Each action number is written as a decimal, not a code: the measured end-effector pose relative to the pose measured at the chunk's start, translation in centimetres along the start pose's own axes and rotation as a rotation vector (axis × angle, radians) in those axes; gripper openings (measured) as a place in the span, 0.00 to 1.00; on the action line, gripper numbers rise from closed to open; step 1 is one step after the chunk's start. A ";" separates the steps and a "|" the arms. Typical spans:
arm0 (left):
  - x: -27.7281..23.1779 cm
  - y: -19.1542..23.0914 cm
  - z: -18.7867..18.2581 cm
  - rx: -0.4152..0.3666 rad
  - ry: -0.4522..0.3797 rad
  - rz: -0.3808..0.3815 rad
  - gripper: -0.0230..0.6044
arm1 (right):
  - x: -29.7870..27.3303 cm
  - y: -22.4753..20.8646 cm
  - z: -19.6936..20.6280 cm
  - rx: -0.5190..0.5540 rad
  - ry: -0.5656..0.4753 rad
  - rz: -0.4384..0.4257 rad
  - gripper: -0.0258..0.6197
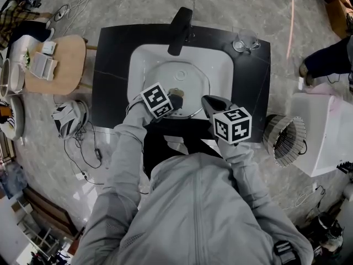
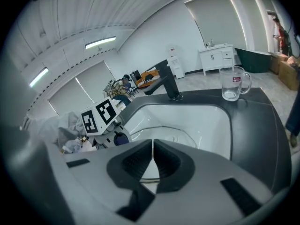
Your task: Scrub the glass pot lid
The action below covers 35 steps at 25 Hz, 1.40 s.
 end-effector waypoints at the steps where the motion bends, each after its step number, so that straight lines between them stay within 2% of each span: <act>1: -0.3 -0.2 -0.3 0.000 -0.010 0.018 0.17 | 0.0 -0.1 0.0 -0.002 0.001 0.002 0.09; 10: -1.4 -0.2 -1.3 0.025 -0.027 0.102 0.17 | -0.4 -1.2 0.3 -0.044 0.005 0.028 0.09; 15: -2.8 -0.9 -2.7 0.036 -0.074 0.223 0.17 | -0.8 -2.2 0.2 -0.083 -0.006 0.056 0.09; 20: -4.6 -1.2 -4.5 0.020 -0.076 0.274 0.17 | -0.8 -3.0 0.1 -0.114 -0.015 0.098 0.09; 23: -5.6 -0.8 -5.3 0.037 -0.101 0.294 0.17 | -0.7 -3.5 -0.1 -0.129 -0.022 0.127 0.09; 27: -6.3 -0.5 -6.2 0.038 -0.173 0.262 0.17 | -0.4 -4.1 -0.7 -0.120 -0.030 0.176 0.09; 29: -6.1 -0.7 -6.4 -0.005 -0.210 0.210 0.17 | -0.2 -4.1 -1.4 -0.095 -0.040 0.218 0.09; 32: -4.7 -1.0 -6.3 -0.109 -0.282 0.120 0.17 | 0.1 -3.4 -2.4 -0.061 -0.069 0.269 0.09; 35: -2.0 -1.1 -6.3 -0.161 -0.383 0.042 0.17 | 0.3 -2.1 -3.5 -0.009 -0.092 0.295 0.09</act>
Point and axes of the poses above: the fingertips, and each gripper's own axes: x backward along the fingers, y to its left, z out of its underside, the point moved 10 cm from there along x, backward along the fingers, and after that the axes turned 15 degrees about -y, right-handed, at the moved point
